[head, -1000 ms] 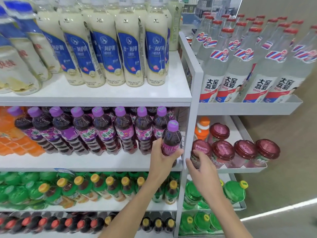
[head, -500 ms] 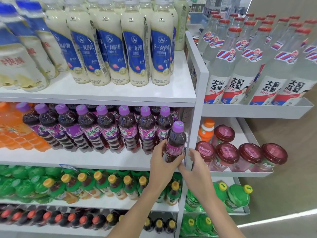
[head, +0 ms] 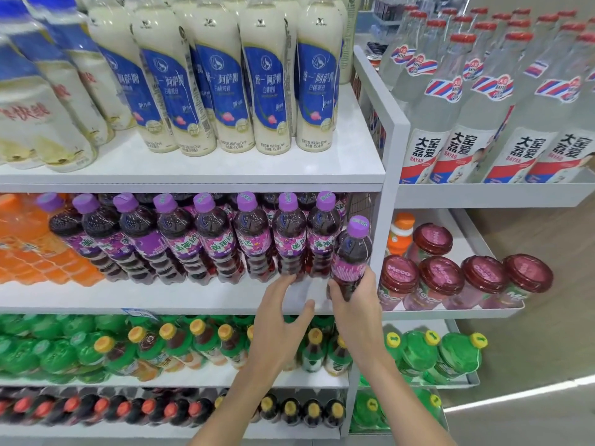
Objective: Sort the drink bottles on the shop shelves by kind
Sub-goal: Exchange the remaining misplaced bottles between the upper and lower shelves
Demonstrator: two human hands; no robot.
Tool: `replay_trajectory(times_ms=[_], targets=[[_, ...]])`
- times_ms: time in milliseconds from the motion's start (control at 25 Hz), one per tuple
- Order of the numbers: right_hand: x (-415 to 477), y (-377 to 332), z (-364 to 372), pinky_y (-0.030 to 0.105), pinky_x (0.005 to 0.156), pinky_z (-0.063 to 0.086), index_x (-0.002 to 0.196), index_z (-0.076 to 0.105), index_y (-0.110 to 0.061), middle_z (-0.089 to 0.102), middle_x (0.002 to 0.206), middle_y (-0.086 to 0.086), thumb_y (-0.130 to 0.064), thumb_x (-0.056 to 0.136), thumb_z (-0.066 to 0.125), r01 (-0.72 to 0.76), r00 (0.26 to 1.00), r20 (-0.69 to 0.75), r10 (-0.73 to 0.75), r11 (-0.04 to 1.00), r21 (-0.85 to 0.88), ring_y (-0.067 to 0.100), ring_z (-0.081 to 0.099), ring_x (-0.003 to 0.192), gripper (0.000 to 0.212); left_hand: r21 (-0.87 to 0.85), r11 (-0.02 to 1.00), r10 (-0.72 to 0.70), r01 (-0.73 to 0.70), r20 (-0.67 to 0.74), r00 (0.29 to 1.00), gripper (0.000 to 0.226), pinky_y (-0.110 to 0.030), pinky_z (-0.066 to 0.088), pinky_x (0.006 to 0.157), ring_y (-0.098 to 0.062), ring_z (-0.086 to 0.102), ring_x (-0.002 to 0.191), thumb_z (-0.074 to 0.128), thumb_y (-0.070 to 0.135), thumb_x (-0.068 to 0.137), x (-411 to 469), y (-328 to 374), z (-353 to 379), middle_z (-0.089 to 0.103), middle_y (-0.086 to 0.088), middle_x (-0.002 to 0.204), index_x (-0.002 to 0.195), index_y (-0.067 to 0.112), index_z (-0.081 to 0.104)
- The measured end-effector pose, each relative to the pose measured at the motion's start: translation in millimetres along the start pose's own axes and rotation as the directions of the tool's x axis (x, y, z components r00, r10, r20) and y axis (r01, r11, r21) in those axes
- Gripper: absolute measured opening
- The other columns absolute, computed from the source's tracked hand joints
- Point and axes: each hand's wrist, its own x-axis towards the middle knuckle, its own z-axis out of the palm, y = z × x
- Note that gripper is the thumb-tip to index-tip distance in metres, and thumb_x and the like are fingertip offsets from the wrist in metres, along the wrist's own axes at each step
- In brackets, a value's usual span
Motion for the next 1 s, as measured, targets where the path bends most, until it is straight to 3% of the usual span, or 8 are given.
replay_trajectory(times_ms=[200, 400, 560, 720, 880, 1000], targets=[[3.8, -1.3, 8.2, 0.036, 0.076, 0.042, 0.13, 0.045, -0.015, 0.047, 0.119, 0.002, -0.03, 0.098, 0.066, 0.029, 0.994, -0.098, -0.042, 0.991, -0.132, 0.015, 0.047, 0.103, 0.041, 0.026, 1.0, -0.002, 0.002, -0.002, 1.0, 0.048, -0.015, 0.036, 0.111, 0.009, 0.045, 0.131, 0.07, 0.035, 0.096, -3.0, -12.1, -9.4, 0.054, 0.019, 0.14, 0.141, 0.031, 0.054], [8.4, -3.3, 13.4, 0.033, 0.069, 0.036, 0.138, 0.041, -0.005, 0.043, 0.122, 0.007, -0.034, 0.097, 0.068, 0.028, 0.981, -0.179, -0.072, 0.97, -0.241, 0.03, 0.056, 0.098, 0.057, -0.021, 0.998, -0.061, 0.061, 0.024, 0.998, 0.046, 0.005, 0.034, 0.088, -0.002, 0.047, 0.131, 0.069, 0.03, 0.098, -6.6, -10.6, -13.6, 0.053, 0.014, 0.141, 0.141, 0.026, 0.055], [13.1, -4.5, 18.4, 0.035, 0.07, 0.042, 0.143, 0.037, -0.004, 0.043, 0.126, 0.01, -0.031, 0.098, 0.068, 0.033, 0.977, -0.191, -0.091, 0.957, -0.289, 0.034, 0.059, 0.1, 0.061, -0.019, 0.998, -0.057, 0.057, 0.011, 0.998, 0.045, 0.005, 0.032, 0.092, 0.001, 0.048, 0.132, 0.068, 0.034, 0.097, -4.6, -13.1, -12.1, 0.054, 0.018, 0.141, 0.14, 0.033, 0.055], [15.0, 1.2, 21.1, 0.039, 0.083, 0.05, 0.142, 0.035, -0.005, 0.047, 0.13, 0.01, -0.025, 0.095, 0.073, 0.046, 0.968, -0.235, -0.085, 0.985, -0.166, 0.03, 0.057, 0.112, 0.064, -0.03, 0.997, -0.07, 0.07, 0.027, 0.997, 0.046, 0.006, 0.035, 0.084, 0.003, 0.048, 0.129, 0.068, 0.032, 0.098, -7.0, -11.2, -8.3, 0.054, 0.014, 0.143, 0.142, 0.026, 0.055], [17.0, 0.1, 24.4, 0.034, 0.072, 0.045, 0.132, 0.042, -0.003, 0.044, 0.123, 0.011, -0.024, 0.096, 0.071, 0.052, 0.965, -0.24, -0.109, 0.971, -0.235, 0.031, 0.058, 0.1, 0.05, -0.037, 0.996, -0.082, 0.084, 0.053, 0.995, 0.046, 0.006, 0.034, 0.084, 0.024, 0.039, 0.123, 0.068, 0.028, 0.098, -12.1, -11.8, -9.0, 0.051, 0.013, 0.144, 0.142, 0.026, 0.053], [17.9, -0.8, 23.5, 0.037, 0.069, 0.044, 0.126, 0.041, -0.005, 0.044, 0.12, 0.012, -0.025, 0.096, 0.07, 0.028, 0.969, -0.229, -0.098, 0.956, -0.291, 0.035, 0.058, 0.095, 0.046, -0.036, 0.994, -0.104, 0.106, 0.073, 0.992, 0.048, 0.007, 0.032, 0.086, 0.015, 0.044, 0.123, 0.068, 0.029, 0.099, -13.8, -12.4, -13.9, 0.049, 0.015, 0.145, 0.143, 0.027, 0.052]])
